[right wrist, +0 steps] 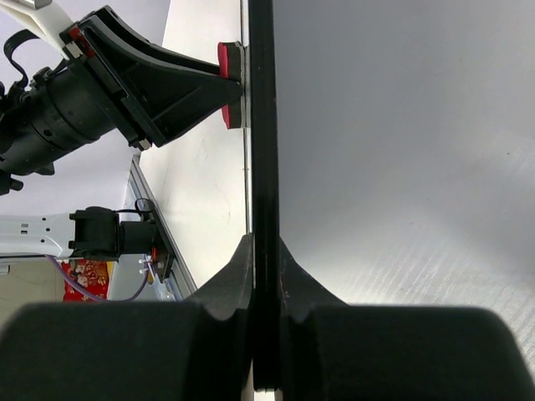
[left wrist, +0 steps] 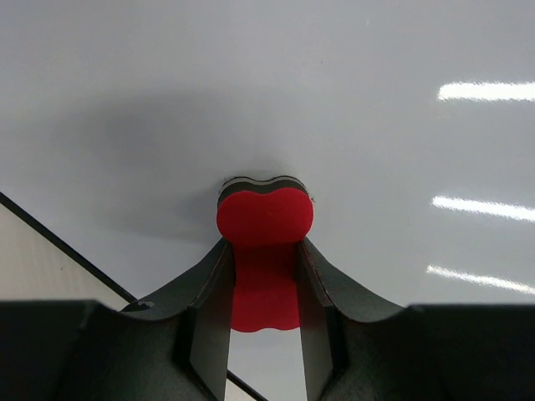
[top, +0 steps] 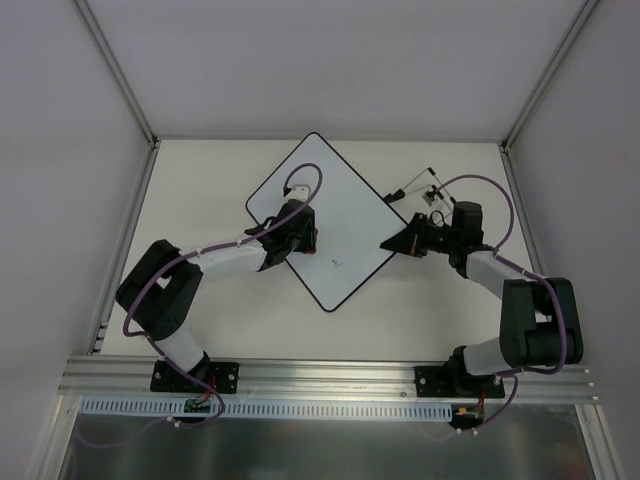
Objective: Erase the whiteboard
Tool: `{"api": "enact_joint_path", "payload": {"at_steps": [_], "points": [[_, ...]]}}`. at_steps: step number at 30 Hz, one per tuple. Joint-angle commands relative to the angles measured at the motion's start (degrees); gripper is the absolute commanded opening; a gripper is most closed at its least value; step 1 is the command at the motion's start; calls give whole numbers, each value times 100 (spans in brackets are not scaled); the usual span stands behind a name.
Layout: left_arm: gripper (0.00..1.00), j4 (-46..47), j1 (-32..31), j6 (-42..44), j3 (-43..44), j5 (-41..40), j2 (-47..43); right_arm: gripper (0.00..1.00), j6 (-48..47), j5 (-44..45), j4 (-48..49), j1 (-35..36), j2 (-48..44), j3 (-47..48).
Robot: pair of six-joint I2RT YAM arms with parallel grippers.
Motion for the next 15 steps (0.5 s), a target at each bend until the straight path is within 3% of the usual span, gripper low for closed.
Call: {"api": "enact_joint_path", "payload": {"at_steps": [1, 6, 15], "points": [[0, -310, -199, 220, -111, 130, 429, 0, -1557, 528, 454, 168, -17, 143], [0, -152, -1138, 397, 3, 226, 499, 0, -1548, 528, 445, 177, 9, 170], [0, -151, -2054, 221, -41, 754, 385, 0, -1548, 555, 454, 168, 88, 257]]}}
